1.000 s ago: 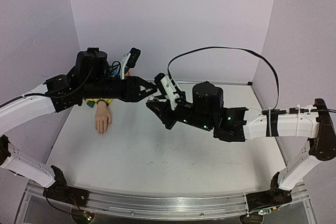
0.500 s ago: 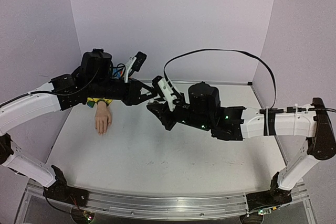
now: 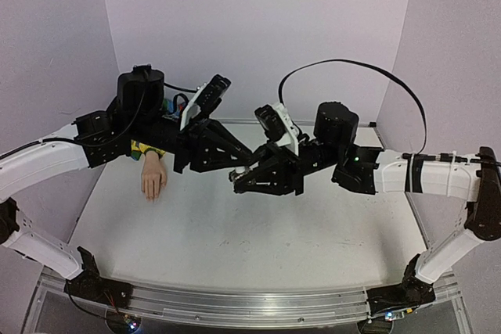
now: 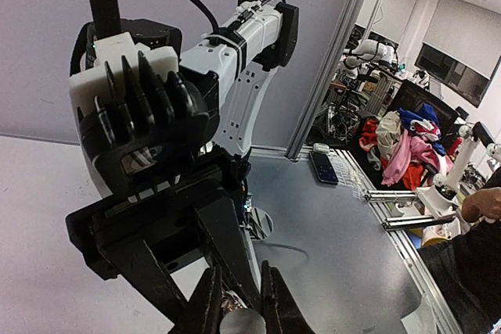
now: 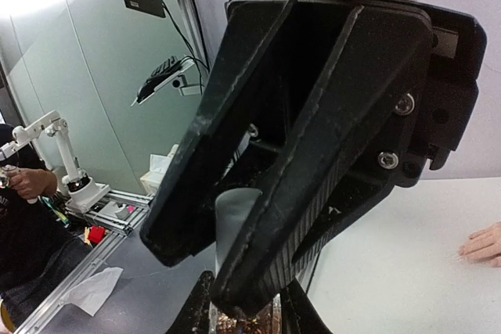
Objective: Paint the nails
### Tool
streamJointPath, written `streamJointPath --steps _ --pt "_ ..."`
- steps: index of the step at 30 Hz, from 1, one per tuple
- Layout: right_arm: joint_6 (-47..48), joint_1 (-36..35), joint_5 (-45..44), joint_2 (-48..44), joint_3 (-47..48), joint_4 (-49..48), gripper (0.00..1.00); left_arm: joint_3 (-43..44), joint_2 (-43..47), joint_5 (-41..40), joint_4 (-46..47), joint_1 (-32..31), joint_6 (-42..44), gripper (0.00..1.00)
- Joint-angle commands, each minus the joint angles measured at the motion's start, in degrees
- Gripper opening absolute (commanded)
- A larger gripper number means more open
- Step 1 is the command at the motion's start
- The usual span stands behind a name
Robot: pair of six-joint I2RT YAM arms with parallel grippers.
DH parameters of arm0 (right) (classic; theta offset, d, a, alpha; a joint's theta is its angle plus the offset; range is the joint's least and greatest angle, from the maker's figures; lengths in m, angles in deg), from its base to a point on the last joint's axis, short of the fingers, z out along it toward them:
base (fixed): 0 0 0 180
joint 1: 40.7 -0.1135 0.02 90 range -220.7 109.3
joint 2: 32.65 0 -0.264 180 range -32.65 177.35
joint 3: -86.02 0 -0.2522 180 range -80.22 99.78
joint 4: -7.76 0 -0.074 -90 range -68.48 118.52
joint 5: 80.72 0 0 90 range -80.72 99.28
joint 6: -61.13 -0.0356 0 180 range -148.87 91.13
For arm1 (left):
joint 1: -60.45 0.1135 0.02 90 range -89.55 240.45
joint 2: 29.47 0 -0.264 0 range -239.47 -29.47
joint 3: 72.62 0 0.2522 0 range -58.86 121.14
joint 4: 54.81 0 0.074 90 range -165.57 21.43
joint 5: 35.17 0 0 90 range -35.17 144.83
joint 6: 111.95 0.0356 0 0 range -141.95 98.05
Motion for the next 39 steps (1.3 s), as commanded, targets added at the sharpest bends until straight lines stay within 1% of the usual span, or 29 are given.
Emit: streamJointPath --steps 1,2,3,4,5,7,8,11,14,15,16,17,19,21,22,26,30,36,39 --pt "0.8 1.4 1.1 -6.9 -0.8 -12.5 0.00 0.0 0.2 -0.1 -5.0 1.0 -1.2 0.06" --pt "3.1 1.4 -2.7 -7.2 -1.1 -9.5 0.00 -0.4 0.9 -2.5 -5.1 1.0 -1.6 0.10" --pt "5.8 1.4 -7.6 -7.5 -1.1 -5.4 0.00 -0.8 1.8 -5.6 -5.5 1.0 -1.9 0.19" --pt "8.1 1.4 -12.6 -7.6 -1.2 -2.2 0.00 -1.1 2.8 -9.5 -6.0 1.1 -2.3 0.31" --pt "9.8 1.5 -19.6 -7.5 -1.5 0.4 0.00 -1.7 3.9 -12.8 -6.7 1.1 -2.5 0.45" --pt "11.6 1.4 -30.2 -7.5 -1.8 3.9 0.00 -2.3 6.3 -20.4 -8.1 1.6 -3.3 0.64" --pt "12.2 1.5 -34.5 -7.4 -2.0 5.1 0.00 -2.6 7.1 -22.8 -8.5 1.9 -4.0 0.70" --pt "12.4 1.2 -47.5 -6.6 -2.0 6.9 0.00 -3.2 9.1 -30.7 -9.1 2.4 -7.4 0.80" --pt "12.2 -0.5 -58.7 -5.1 -1.4 7.4 0.00 -3.1 9.5 -37.3 -9.1 2.5 -12.7 0.85" --pt "12.5 -1.6 -62.6 -4.4 -1.0 7.4 0.00 -2.9 9.2 -38.9 -9.1 2.5 -14.2 0.85" --pt "12.9 -3.0 -68.4 -3.7 -0.6 7.5 0.00 -2.6 8.9 -39.9 -9.1 2.5 -15.2 0.86" --pt "13.3 -4.1 -71.3 -2.9 0.0 7.6 0.00 -2.3 8.6 -40.1 -9.1 2.6 -16.1 0.86" --pt "14.2 -6.3 -75.3 -1.3 1.2 7.6 0.00 -2.1 8.0 -40.8 -8.1 2.5 -17.4 0.85" --pt "14.3 -8.1 -77.0 0.2 2.4 7.4 0.00 -1.8 7.2 -42.3 -7.3 2.5 -18.4 0.83" --pt "16.0 -8.9 -77.8 1.2 3.1 7.4 0.00 -1.5 6.8 -42.8 -7.1 2.6 -18.7 0.83" --pt "16.6 -10.9 -79.0 3.5 5.0 7.3 0.00 -0.5 4.7 -42.2 -6.0 2.5 -18.8 0.76" --pt "16.7 -12.1 -78.0 4.2 5.4 6.2 0.00 -0.3 2.9 -41.7 -5.7 2.5 -19.2 0.67" --pt "17.5 -12.9 -77.2 5.2 6.1 5.5 0.00 0.1 2.0 -41.8 -5.3 2.5 -19.3 0.48" --pt "17.7 -13.1 -76.7 5.6 6.5 5.4 0.00 0.6 1.3 -41.5 -5.2 2.5 -19.3 0.43"
